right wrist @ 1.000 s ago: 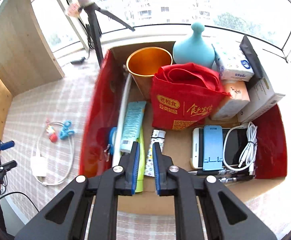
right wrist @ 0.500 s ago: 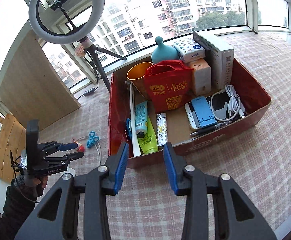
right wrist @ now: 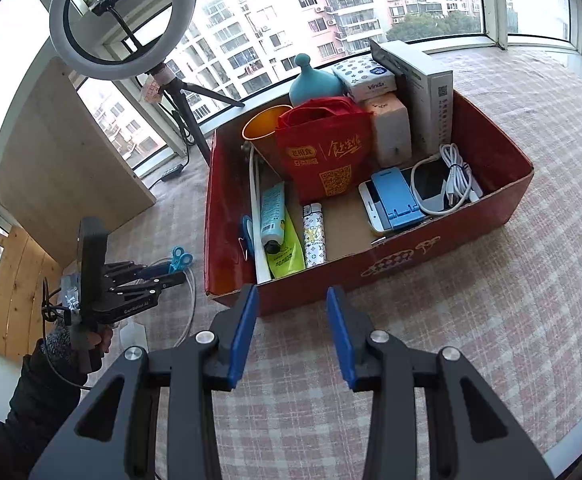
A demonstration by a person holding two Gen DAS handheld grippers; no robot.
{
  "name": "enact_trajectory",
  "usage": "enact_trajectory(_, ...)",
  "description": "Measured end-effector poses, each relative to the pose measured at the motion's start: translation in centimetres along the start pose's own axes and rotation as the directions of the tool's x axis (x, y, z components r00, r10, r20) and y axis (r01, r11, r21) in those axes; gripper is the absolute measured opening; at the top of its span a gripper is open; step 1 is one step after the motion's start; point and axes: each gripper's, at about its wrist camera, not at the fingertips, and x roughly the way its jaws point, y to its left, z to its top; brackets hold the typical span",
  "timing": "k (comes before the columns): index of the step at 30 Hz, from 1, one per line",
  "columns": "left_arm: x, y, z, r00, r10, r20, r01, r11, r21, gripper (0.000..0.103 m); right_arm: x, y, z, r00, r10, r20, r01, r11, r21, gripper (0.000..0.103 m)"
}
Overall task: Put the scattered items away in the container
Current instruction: 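Carry the blue peg with the left tool into the red box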
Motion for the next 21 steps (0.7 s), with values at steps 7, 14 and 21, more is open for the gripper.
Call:
enact_trajectory(7,-1.4,0.2,-1.1,0.998,-0.048,0.029,0.049,0.997,-0.054,0.017,0.9,0.7,-1.2,0.999,0.017,-0.035,-0.018,1.0,-0.008,0.035)
enact_trajectory(14,-5.4,-2.5,-1.2,0.991,-0.097,0.088,0.103,0.993,-0.063,0.017,0.8,0.7,-1.9,0.998,0.035,-0.045,-0.036,0.999,-0.002,0.035)
enact_trajectory(21,-7.6,-6.9,1.5,0.988,-0.107,0.115,0.115,0.991,-0.071,0.017,-1.7,-2.3,-2.1,1.0,0.016,-0.007,-0.016,0.998,0.062,0.035)
